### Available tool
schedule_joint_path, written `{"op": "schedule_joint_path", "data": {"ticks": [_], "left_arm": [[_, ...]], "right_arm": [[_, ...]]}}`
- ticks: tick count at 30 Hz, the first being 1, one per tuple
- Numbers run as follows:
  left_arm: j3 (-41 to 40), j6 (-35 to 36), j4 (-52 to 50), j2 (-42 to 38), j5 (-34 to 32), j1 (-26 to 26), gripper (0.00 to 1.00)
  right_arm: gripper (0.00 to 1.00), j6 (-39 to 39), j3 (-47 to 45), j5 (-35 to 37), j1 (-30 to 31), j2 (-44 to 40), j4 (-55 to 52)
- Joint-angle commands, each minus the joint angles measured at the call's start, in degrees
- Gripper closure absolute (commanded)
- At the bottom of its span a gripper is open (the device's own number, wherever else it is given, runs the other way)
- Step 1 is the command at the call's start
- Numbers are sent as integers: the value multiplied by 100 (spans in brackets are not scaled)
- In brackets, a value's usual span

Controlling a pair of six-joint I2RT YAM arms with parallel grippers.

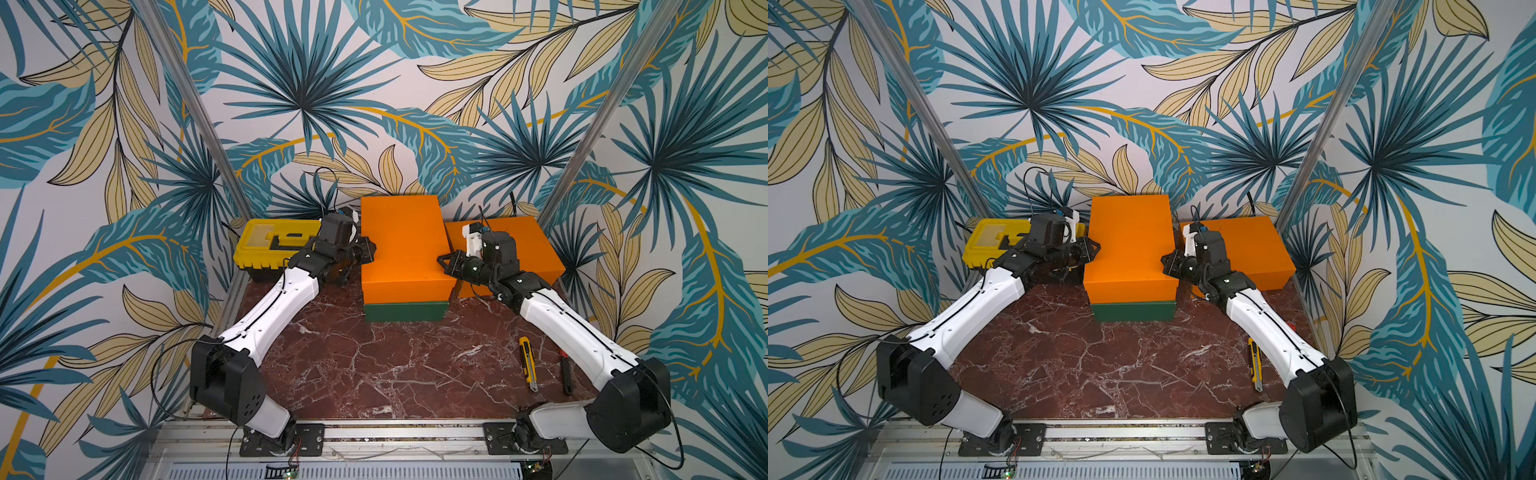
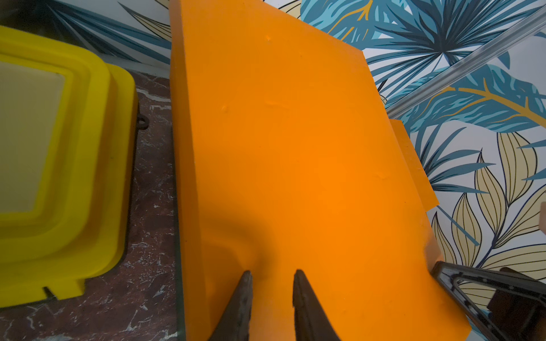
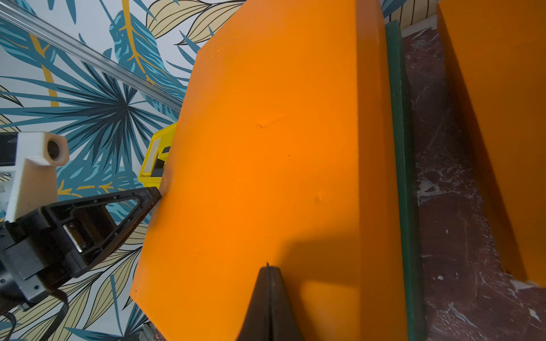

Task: Stack the shoeboxes
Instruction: Adjust the shoebox, then adjust the shoeboxes at the center of the board.

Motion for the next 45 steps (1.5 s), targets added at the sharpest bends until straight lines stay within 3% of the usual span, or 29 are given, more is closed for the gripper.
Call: {"op": "schedule_joint_path", "data": {"ticks": [1, 8, 15, 19, 25, 30, 38, 45], "left_arm": [[123, 58, -196, -320, -3, -21, 73], [109, 197, -218, -1005, -425, -15, 73], [-134, 204, -436, -1881, -625, -22, 71], [-402, 194, -666, -2399, -741, -22, 68], [-623, 390, -1320, -3019, -1328, -9, 63], [-785, 471, -1427, -3319, -1424, -11, 59], [-790, 551, -1436, -3299, -1045, -9, 53], [-774, 568, -1445, -3179, -908, -13, 40]], "right_arm": [[100, -194, 86, 202, 9, -316, -878], [100, -351, 28, 633, 5, -1305, -1350], [100, -520, -607, 1527, 5, -2075, -1818], [100, -616, -869, 1629, -4, -1900, -1871], [100, -740, -1373, 1640, -10, -1426, -1298], [100, -828, -1680, 1719, -62, -938, -581], [100, -642, -1307, 894, -109, 332, 212], [100, -206, -1374, 127, -109, 702, 697]]}}
